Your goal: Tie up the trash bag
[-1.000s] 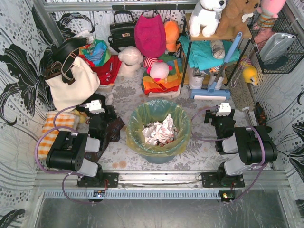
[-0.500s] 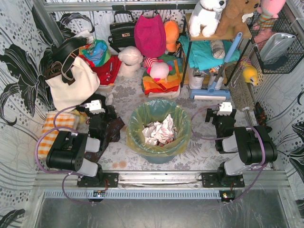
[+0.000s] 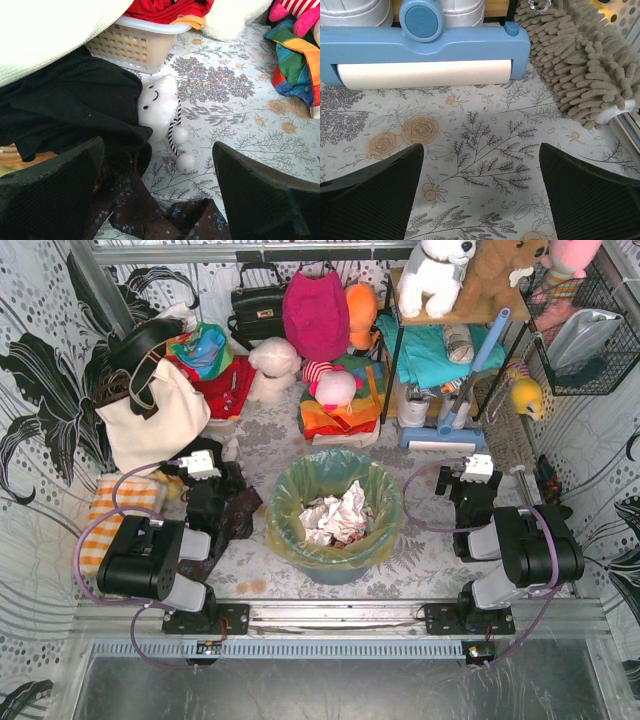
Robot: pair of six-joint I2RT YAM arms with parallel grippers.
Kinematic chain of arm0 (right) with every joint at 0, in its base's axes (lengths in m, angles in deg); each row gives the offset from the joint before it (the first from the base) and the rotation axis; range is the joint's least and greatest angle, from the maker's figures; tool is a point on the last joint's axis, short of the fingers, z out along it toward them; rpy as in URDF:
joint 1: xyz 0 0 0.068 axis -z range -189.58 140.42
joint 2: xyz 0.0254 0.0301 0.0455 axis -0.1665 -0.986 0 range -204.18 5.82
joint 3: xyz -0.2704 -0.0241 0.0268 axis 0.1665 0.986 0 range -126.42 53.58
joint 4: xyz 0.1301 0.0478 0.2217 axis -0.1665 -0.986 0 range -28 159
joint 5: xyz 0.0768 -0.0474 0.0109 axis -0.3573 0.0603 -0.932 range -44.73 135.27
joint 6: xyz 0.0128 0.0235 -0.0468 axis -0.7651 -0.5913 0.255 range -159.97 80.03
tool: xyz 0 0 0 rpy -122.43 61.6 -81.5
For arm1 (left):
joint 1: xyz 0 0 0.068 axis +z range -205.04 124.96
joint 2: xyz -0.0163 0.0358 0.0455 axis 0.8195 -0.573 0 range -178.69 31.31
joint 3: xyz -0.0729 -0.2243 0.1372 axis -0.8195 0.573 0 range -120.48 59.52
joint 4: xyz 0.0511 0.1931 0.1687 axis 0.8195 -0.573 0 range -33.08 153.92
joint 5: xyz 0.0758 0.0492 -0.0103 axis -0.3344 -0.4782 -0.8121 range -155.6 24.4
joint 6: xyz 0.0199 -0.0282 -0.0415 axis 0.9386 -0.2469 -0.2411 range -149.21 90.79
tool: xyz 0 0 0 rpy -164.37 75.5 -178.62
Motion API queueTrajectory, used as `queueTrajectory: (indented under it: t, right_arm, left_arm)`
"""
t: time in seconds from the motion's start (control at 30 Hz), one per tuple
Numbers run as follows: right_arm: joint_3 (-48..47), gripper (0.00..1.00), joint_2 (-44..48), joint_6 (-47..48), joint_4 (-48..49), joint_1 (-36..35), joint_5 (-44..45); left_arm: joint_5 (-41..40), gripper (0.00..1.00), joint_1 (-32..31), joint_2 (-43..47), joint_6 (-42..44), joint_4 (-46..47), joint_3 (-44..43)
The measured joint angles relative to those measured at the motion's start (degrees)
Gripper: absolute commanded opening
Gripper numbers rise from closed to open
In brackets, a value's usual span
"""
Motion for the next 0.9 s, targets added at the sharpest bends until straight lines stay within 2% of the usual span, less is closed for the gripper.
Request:
queueTrajectory:
  t: [0.2, 0.37, 0.5, 0.63, 0.9]
  right_arm:
    - [1.64, 0.97, 1.62, 0.09, 1.05, 0.00, 0.42]
    - [1.62, 0.97, 13.16, 0.09, -6.71, 0.00, 1.11]
    - [-2.69, 0.97, 23.74, -0.50, -18.51, 0.00, 2.01]
    - [-9.86, 0.97, 30.71, -3.98, -34.16, 0.00, 1.95]
    - [-26.53, 0.97, 37.79, -12.17, -65.70, 0.00, -2.95]
  left_arm:
    - [-2.36, 0.98, -1.40, 1.79, 0.33, -2.01, -0.02]
    - [-7.37, 0.98, -3.17, 10.47, 0.33, -10.58, -2.32]
    - [-12.20, 0.98, -3.52, 18.93, -1.20, -20.65, -6.49]
    - [-16.59, 0.98, -3.50, 25.62, -5.90, -35.47, -13.92]
    - [-17.14, 0.98, -3.50, 33.33, -13.25, -61.29, -25.22]
